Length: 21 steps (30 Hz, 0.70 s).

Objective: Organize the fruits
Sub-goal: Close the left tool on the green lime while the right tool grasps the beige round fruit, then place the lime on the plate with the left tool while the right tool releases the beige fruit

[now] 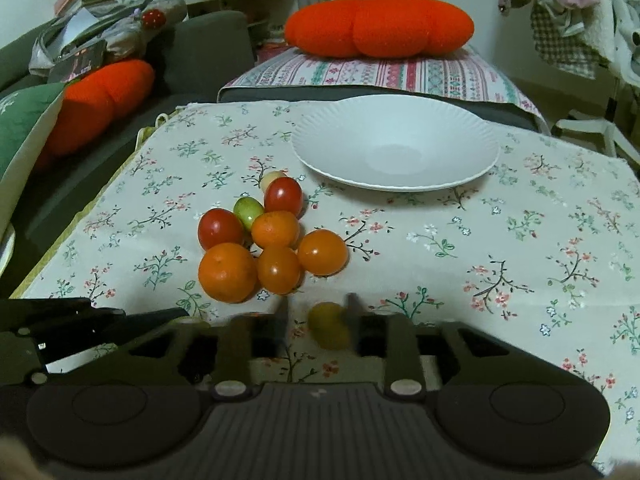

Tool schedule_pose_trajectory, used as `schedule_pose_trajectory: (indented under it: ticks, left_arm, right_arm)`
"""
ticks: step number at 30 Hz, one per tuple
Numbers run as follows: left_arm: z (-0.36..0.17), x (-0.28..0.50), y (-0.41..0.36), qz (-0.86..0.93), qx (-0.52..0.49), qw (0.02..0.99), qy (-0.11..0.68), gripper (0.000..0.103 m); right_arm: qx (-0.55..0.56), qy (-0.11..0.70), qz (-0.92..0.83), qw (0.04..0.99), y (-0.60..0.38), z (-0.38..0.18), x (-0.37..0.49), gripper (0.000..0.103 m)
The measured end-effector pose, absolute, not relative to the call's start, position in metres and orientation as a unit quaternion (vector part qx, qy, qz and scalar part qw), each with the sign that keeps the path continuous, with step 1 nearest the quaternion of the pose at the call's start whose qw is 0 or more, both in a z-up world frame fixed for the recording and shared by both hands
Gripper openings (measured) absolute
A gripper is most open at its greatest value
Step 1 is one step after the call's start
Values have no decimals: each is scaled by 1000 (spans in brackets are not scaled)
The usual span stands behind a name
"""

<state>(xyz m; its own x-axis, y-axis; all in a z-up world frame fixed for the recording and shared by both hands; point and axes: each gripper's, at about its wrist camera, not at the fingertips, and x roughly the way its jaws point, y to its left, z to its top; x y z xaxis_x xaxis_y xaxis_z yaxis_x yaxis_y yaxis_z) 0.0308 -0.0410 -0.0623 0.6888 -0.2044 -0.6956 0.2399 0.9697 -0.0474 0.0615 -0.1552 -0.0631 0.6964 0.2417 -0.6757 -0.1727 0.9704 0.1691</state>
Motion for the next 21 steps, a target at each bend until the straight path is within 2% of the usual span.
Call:
schedule_pose_trajectory:
  ticks: [3, 5, 6, 21]
  left_arm:
    - [-64, 30, -41, -119, 28, 917, 381, 13]
    - [-66, 30, -40, -115, 29, 915, 385, 13]
    - [-66, 30, -38, -113, 28, 915, 386, 13]
    - [-35, 51, -33, -120, 31, 937, 326, 13]
  right_arm:
    - [37, 380, 118, 917, -150, -70, 64, 39]
    - [35, 389, 121, 913, -148, -75, 67, 23]
    - [29, 393, 117, 912, -147, -76, 68, 21]
    - [80, 347, 102, 929, -177, -47, 67, 21]
